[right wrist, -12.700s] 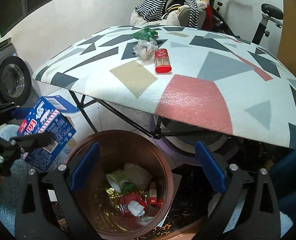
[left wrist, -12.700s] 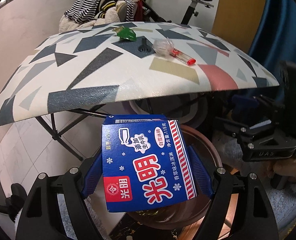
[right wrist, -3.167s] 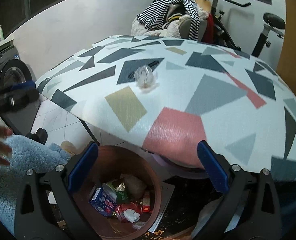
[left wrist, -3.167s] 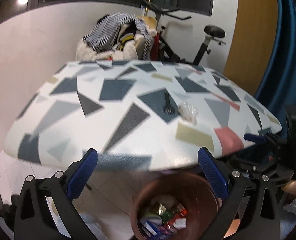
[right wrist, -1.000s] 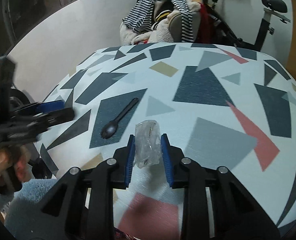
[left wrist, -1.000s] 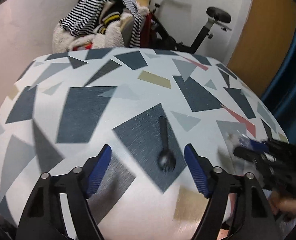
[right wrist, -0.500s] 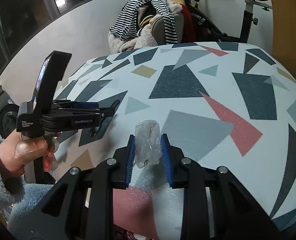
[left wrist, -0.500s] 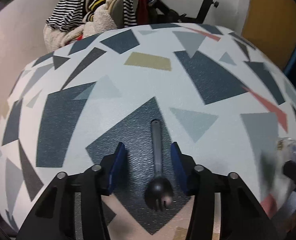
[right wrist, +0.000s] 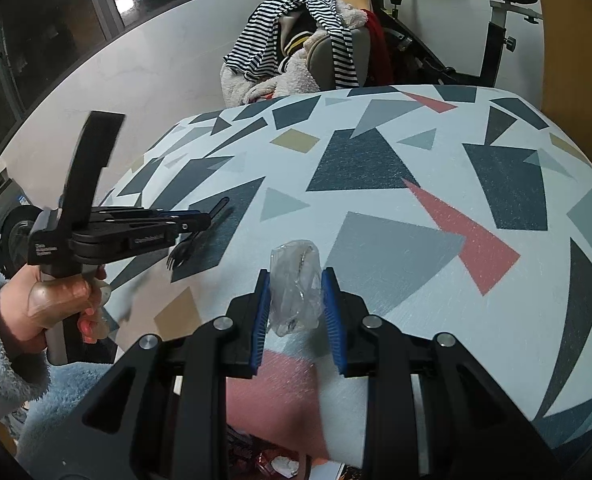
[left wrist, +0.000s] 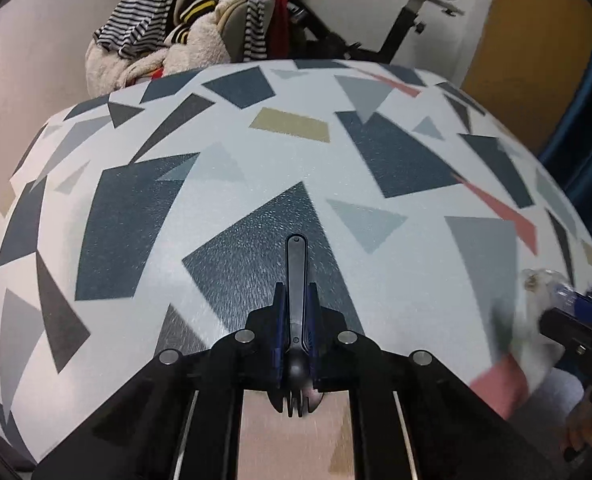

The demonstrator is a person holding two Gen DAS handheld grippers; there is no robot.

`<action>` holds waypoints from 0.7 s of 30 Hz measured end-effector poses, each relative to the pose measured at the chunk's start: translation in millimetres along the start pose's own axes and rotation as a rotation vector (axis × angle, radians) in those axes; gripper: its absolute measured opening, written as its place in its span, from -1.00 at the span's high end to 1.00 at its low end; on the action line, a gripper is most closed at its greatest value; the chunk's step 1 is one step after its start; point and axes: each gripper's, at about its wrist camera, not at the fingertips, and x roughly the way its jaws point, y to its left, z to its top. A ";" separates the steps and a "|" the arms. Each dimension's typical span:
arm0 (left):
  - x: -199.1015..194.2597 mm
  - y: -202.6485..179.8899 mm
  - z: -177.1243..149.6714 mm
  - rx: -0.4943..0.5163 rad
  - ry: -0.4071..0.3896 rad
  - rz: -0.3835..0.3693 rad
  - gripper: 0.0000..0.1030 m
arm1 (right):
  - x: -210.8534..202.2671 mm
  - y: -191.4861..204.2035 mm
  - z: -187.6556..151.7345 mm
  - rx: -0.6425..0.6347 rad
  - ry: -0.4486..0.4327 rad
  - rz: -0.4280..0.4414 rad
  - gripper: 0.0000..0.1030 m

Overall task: Collect trash
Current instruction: 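Carry the spoon and wrapper down over the brown bin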

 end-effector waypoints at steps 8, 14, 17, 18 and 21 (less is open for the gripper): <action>-64.0 -8.6 -37.2 0.023 -0.068 -0.090 0.80 | -13.2 19.3 -8.9 -0.021 0.002 0.018 0.44; -101.7 -15.1 -86.5 0.020 -0.082 -0.147 0.81 | -26.9 38.2 -20.1 -0.050 0.002 0.033 0.44; -112.0 -19.7 -113.5 0.035 -0.077 -0.167 0.81 | -33.9 44.7 -27.4 -0.057 -0.003 0.041 0.44; -113.5 -21.1 -121.4 0.041 -0.073 -0.168 0.81 | -35.6 46.3 -30.4 -0.059 -0.002 0.042 0.44; -114.2 -26.0 -145.0 0.061 -0.050 -0.180 0.80 | -39.2 49.2 -37.3 -0.062 0.008 0.045 0.44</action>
